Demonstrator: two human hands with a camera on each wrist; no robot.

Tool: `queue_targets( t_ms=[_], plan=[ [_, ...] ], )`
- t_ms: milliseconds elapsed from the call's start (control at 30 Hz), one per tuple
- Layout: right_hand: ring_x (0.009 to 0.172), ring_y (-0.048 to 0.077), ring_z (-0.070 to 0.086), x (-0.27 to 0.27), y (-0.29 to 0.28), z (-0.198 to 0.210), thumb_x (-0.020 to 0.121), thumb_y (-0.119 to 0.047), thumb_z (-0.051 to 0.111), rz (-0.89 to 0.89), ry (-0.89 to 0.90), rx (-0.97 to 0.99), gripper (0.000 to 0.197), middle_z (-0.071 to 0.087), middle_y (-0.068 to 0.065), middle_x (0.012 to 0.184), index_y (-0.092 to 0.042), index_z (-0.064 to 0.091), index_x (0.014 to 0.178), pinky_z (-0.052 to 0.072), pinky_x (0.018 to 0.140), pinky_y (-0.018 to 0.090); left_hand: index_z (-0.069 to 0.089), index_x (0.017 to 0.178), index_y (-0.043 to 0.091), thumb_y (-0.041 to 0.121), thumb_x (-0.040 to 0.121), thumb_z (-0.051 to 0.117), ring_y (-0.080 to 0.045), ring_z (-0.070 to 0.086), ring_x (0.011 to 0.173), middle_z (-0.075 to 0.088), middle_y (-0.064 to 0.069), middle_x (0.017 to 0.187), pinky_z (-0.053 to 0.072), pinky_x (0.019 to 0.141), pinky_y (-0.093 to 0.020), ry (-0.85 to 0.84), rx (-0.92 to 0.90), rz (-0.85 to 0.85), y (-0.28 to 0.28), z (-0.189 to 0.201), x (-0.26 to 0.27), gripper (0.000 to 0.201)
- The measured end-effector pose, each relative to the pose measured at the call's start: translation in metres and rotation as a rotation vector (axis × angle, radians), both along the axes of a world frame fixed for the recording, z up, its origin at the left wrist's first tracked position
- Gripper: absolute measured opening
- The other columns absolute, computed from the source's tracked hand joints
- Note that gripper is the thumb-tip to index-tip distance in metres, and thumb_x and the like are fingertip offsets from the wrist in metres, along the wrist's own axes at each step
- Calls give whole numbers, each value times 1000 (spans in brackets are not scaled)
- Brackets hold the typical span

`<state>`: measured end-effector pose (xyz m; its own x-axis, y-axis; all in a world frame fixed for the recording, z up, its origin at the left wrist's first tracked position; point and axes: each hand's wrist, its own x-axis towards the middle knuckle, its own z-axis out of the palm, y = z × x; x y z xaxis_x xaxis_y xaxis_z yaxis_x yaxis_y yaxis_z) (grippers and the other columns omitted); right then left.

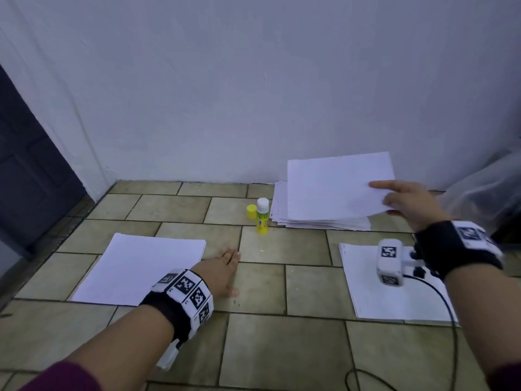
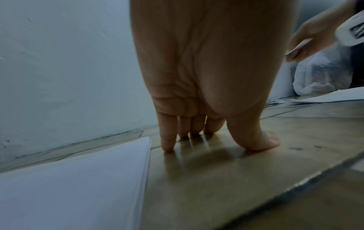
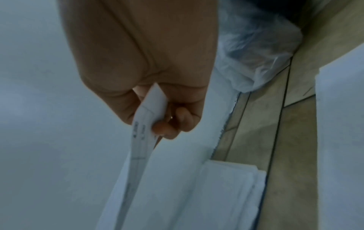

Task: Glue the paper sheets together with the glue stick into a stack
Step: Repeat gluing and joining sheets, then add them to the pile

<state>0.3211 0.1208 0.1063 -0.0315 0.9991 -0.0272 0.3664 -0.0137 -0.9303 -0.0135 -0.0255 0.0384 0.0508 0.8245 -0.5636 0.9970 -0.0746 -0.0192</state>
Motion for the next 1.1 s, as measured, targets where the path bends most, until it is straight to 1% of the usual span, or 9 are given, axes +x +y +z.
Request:
queue_targets(
  t_ms=[200,267,333,533,633,733,833,1000,1100],
  plan=[
    [60,17,45,-36,58,-44,83,9,40,-9,-313,-104,49,53,5,72,-17,69,114,42,56,24,-11,151,6,37,98,46,-21,-3,149,-15,-11,160,14,116,-31,43,3,8,1,-5,4,84],
    [72,22,54,-42,69,-56,86,5,40,2,-436,-102,46,62,10,92,-18,68,114,45,67,27,-13,151,6,37,99,45,-21,-4,149,-16,-11,159,14,116,-31,50,-10,5,2,-4,4,84],
    [104,28,56,-47,74,-64,90,2,40,43,-561,-108,41,58,11,125,-16,65,118,41,86,26,-13,151,6,38,99,45,-20,-5,149,-16,-10,159,14,116,-31,46,-14,4,3,-3,3,85],
    [140,34,24,-47,82,-84,94,-46,46,165,-996,-145,39,28,7,154,-43,49,133,17,116,40,-13,152,8,37,99,45,-17,-5,149,-18,-8,159,15,117,-32,32,-21,0,2,1,4,83],
    [145,33,11,-52,59,-58,97,-44,46,200,-956,-174,59,9,11,160,-25,26,149,13,117,40,-13,152,8,36,99,45,-17,-6,148,-18,-9,159,14,117,-31,31,-35,5,1,1,4,83],
    [142,27,26,-43,27,-37,97,-24,49,267,-1007,-220,62,23,11,156,-6,21,150,24,111,31,-13,151,8,36,99,45,-18,-8,148,-19,-9,159,13,118,-31,27,-28,17,3,-2,4,83],
    [140,24,28,-32,-22,-33,94,-19,51,389,-1128,-193,61,27,10,153,-7,24,147,29,110,33,-12,151,7,36,99,46,-19,-8,148,-17,-9,159,10,117,-30,28,1,28,2,-5,5,84],
    [148,23,2,-26,-82,-53,91,-35,61,581,-1137,-254,92,-4,8,160,-10,-3,152,18,118,36,7,154,14,35,93,59,-20,13,147,0,-4,162,19,117,-31,-43,53,22,3,5,2,83],
    [148,22,5,-22,-89,-62,91,-36,61,592,-1129,-260,94,-8,7,160,-12,-7,151,19,117,33,16,153,20,36,86,68,-22,18,146,11,-4,160,19,118,-35,-44,116,68,5,20,-18,86]
  ],
)
